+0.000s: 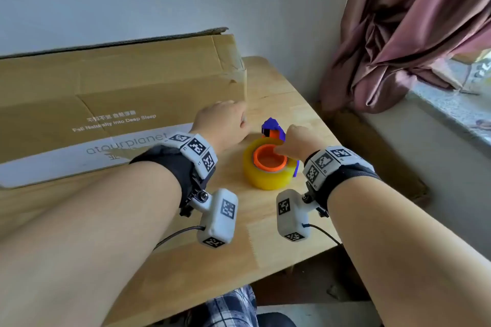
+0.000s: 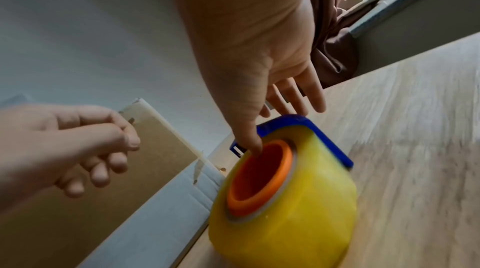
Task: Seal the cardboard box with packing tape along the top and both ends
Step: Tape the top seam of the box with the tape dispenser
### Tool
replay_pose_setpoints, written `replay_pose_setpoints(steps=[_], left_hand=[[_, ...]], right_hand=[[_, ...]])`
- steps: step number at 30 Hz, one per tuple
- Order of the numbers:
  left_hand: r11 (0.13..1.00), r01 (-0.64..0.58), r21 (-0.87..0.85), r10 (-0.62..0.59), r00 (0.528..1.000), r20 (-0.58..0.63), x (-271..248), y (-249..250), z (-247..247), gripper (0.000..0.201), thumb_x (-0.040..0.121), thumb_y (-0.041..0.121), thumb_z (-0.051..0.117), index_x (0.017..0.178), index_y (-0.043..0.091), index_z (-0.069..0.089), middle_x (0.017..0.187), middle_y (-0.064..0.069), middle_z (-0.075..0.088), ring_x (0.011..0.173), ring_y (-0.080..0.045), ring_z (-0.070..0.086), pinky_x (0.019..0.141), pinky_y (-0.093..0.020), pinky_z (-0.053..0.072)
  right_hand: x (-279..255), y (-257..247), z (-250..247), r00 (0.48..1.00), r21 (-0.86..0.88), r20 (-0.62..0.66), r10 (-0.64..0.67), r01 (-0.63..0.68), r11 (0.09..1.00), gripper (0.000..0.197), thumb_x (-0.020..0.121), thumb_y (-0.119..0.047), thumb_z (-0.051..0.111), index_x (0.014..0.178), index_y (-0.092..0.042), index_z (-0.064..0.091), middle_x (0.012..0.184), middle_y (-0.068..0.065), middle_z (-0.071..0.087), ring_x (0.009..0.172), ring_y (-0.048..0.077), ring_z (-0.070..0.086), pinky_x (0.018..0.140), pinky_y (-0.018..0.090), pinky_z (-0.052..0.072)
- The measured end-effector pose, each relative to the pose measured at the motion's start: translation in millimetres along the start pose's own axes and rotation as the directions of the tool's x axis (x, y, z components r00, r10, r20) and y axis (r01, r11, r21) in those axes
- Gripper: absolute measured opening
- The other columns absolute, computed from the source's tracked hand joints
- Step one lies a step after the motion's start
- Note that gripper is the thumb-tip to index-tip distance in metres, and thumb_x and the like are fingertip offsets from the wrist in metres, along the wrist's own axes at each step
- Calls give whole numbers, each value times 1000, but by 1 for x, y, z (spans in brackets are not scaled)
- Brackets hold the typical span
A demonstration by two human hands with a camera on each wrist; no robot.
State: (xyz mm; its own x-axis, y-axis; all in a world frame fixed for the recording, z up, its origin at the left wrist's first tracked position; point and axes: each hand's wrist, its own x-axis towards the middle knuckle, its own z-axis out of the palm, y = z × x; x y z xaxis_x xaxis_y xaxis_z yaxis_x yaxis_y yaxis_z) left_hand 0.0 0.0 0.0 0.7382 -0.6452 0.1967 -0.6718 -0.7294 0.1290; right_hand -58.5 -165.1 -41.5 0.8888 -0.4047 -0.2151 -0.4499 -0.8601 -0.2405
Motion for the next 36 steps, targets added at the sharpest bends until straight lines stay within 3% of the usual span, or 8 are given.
replay_pose_setpoints(steps=[4,7,12,19,25,28,33,36], left_hand=[[999,-7,32,7,1000,9,8,-1,11,13,91,26,42,88,15,48,88,-2,54,82,-25,47,62,-30,31],[1000,-1,15,1,999,36,7,-6,16,11,90,26,42,85,17,45,85,0,51,81,-23,46,62,-29,30],[999,-1,32,1,1000,-8,0,-20,10,16,90,26,42,90,13,51,88,-2,56,81,-25,49,62,-30,32],[999,26,37,-22,995,-98,-17,-44,-25,14,89,26,43,88,14,51,85,-2,57,79,-25,53,60,-30,37],[997,62,52,-53,986,-161,-46,-76,-70,17,90,28,42,87,14,51,84,-1,58,75,-23,55,60,-32,44],[990,100,98,-78,975,-208,-64,-98,-95,17,90,28,41,88,15,52,82,0,57,73,-22,55,58,-31,43],[974,196,113,-162,953,-257,-96,-143,-134,17,89,27,42,88,14,53,83,0,59,75,-22,56,61,-32,43],[961,261,95,-225,932,-283,-117,-176,-156,17,89,28,43,87,13,52,83,-1,58,72,-23,55,59,-32,41]], right_hand=[[9,5,17,997,55,55,46,-50,997,27,88,-29,62,98,-8,48,73,3,47,73,20,50,48,24,33],[12,9,28,998,105,20,60,-62,993,29,89,-24,62,107,-3,54,82,7,52,76,22,50,59,28,40],[7,8,27,991,334,-74,109,-79,939,30,85,-17,63,103,-5,41,73,1,43,60,16,46,44,24,30],[-20,-12,1,960,638,-269,84,112,762,32,84,-14,63,97,-15,34,76,3,45,58,15,44,48,26,33],[-52,-57,-34,924,615,-381,16,241,751,40,84,-20,64,115,-20,38,89,5,56,62,11,52,47,20,33],[-58,-91,-50,914,572,-400,-61,302,763,51,82,-22,65,128,-17,45,102,6,59,74,16,56,50,17,32],[-60,-165,-65,854,510,-477,-206,460,727,48,73,-21,70,119,-17,55,104,5,59,89,21,58,65,24,45],[-62,-212,-69,839,501,-463,-286,514,697,46,74,-22,70,117,-17,54,104,5,60,82,19,57,56,19,37]])
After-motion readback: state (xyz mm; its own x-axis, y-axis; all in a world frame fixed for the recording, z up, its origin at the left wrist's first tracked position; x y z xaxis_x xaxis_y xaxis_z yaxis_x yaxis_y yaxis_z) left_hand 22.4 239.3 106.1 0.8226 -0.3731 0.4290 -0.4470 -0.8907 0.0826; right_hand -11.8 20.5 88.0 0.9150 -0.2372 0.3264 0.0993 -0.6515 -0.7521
